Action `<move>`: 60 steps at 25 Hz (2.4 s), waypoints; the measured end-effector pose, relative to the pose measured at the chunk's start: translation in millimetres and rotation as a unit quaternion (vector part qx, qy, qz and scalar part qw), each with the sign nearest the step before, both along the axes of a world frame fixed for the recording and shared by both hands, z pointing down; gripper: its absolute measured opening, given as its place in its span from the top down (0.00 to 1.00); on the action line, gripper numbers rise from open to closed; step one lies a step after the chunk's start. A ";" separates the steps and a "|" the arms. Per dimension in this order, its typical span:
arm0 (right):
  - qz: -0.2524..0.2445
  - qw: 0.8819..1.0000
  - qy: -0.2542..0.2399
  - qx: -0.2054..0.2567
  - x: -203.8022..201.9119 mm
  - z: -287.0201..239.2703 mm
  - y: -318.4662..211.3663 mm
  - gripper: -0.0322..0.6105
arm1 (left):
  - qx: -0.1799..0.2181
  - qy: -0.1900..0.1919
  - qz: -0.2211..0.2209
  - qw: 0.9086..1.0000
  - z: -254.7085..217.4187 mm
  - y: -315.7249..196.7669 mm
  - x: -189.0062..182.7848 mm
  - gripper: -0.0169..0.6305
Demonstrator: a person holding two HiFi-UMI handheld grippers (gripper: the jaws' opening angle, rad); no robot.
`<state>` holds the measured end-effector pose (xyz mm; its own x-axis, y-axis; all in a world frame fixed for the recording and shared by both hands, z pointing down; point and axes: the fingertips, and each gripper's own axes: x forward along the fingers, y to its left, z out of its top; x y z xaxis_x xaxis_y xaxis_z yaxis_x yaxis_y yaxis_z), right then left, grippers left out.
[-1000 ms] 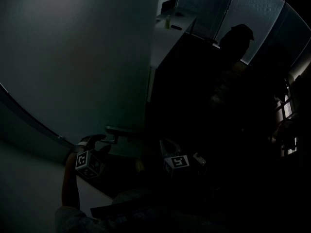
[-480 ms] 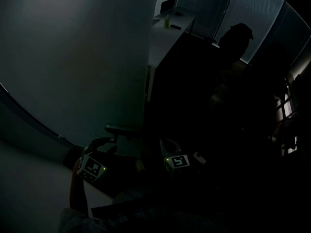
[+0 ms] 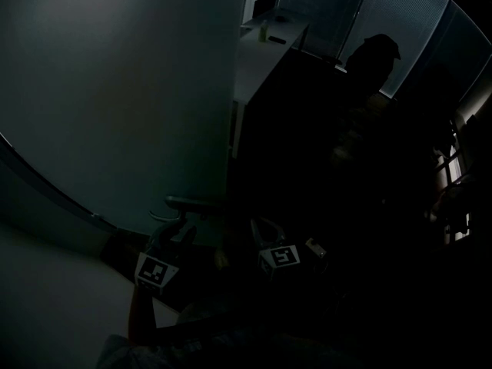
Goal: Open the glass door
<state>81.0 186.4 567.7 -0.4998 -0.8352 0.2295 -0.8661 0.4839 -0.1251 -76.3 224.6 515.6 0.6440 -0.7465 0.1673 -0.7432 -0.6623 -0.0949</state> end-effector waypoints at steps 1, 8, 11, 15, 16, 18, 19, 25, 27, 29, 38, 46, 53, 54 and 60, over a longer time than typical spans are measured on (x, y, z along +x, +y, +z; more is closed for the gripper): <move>-0.001 1.000 -0.001 0.001 -1.5 -1.7 1.1 0.95 | 0.000 0.006 -0.002 1.000 -0.8 0.3 2.5 0.81; -0.002 1.000 -0.010 0.016 -3.4 -14.7 8.6 0.95 | 0.004 0.035 -0.032 0.999 5.4 1.1 11.6 0.84; 0.000 1.000 -0.014 0.020 -2.7 -19.9 12.5 0.95 | 0.002 0.055 -0.054 0.997 4.5 1.5 9.3 0.89; 0.002 0.999 -0.023 0.025 -2.3 -27.9 20.7 0.95 | -0.003 0.084 -0.085 0.993 1.1 4.8 5.4 0.97; 0.001 0.999 -0.020 0.029 -2.4 -30.1 22.5 0.95 | -0.004 0.089 -0.086 0.992 -0.4 6.6 5.9 0.97; -0.001 0.999 -0.011 0.037 -2.6 -34.6 25.7 0.95 | -0.005 0.094 -0.084 0.992 -3.9 10.2 7.1 0.97; -0.001 0.999 -0.007 0.039 -2.9 -36.1 27.2 0.95 | -0.004 0.095 -0.084 0.992 -5.2 12.2 7.1 0.97; -0.004 0.999 -0.020 0.037 -0.7 -40.4 34.5 0.95 | 0.005 0.093 -0.093 0.991 -10.1 21.4 4.6 0.97; -0.005 0.999 -0.019 0.040 -0.9 -41.4 36.7 0.95 | 0.008 0.090 -0.095 0.991 -10.2 22.1 4.9 0.97; -0.007 0.999 -0.014 0.044 -1.9 -41.9 38.4 0.95 | 0.011 0.088 -0.093 0.992 -9.8 22.2 6.0 0.97; -0.020 0.999 -0.009 0.047 -2.9 -40.0 39.7 0.95 | 0.015 0.078 -0.092 0.993 -7.0 21.8 13.4 0.97; -0.019 0.999 -0.020 0.044 -4.1 -41.5 41.6 0.95 | 0.017 0.076 -0.085 0.993 -8.4 23.5 16.9 0.97; -0.018 0.999 -0.023 0.043 -2.5 -35.3 38.7 0.95 | 0.017 0.073 -0.088 0.993 -4.9 22.7 15.8 0.97; -0.018 0.999 -0.023 0.043 -2.5 -35.1 38.8 0.95 | 0.016 0.073 -0.089 0.993 -4.4 23.0 15.7 0.97; -0.018 0.999 -0.024 0.044 -2.6 -37.5 39.2 0.95 | 0.018 0.069 -0.088 0.994 -4.1 22.8 17.5 0.97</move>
<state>78.4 225.5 530.2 -0.5392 -0.8318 0.1318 -0.8416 0.5262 -0.1219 -58.8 247.4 511.4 0.5179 -0.8534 0.0586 -0.8547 -0.5191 -0.0057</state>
